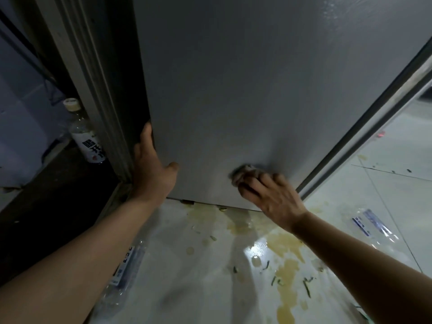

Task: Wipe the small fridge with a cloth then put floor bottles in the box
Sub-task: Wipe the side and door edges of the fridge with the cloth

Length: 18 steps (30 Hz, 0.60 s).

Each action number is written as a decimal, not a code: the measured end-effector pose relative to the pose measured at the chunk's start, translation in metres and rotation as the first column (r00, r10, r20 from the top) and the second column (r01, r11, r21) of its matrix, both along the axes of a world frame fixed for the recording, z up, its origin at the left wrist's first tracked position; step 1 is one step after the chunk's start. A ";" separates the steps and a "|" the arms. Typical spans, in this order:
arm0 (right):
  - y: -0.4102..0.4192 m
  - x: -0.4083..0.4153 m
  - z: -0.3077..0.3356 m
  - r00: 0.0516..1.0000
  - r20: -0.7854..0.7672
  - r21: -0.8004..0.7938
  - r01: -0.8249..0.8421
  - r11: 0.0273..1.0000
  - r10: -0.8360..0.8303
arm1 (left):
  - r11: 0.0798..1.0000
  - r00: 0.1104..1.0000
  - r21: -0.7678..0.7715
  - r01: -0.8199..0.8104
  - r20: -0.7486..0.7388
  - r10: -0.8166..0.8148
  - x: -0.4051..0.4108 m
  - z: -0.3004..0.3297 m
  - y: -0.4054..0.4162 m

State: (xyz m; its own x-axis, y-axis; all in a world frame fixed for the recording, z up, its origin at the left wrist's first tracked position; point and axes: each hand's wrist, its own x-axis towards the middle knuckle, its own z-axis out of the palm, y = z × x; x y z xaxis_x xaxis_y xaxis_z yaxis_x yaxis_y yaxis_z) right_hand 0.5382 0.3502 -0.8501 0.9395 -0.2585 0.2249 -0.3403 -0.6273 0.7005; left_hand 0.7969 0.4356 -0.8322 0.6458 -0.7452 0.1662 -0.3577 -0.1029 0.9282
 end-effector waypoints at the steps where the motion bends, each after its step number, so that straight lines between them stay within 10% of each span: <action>1: 0.001 -0.002 0.003 1.000 0.009 0.001 0.003 1.000 -0.003 | 1.000 1.000 0.002 -0.006 0.007 0.006 0.001 0.000 -0.001; 12: -0.025 -0.059 0.057 0.790 0.592 0.048 0.161 0.986 -0.158 | 1.000 1.000 -0.002 0.023 0.020 -0.023 0.005 -0.006 0.003; 18: -0.017 -0.079 -0.015 0.972 0.156 0.106 0.160 0.981 -0.175 | 0.998 0.999 -0.042 0.042 -0.030 -0.043 -0.001 -0.016 0.007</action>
State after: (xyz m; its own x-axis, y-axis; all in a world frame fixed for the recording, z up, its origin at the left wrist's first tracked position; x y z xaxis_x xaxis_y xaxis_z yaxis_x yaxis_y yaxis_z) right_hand 0.4597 0.3327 -0.8656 0.8332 -0.4359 0.3403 -0.5515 -0.6109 0.5680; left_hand 0.7958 0.4429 -0.8482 0.6192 -0.7648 0.1778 -0.3321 -0.0499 0.9419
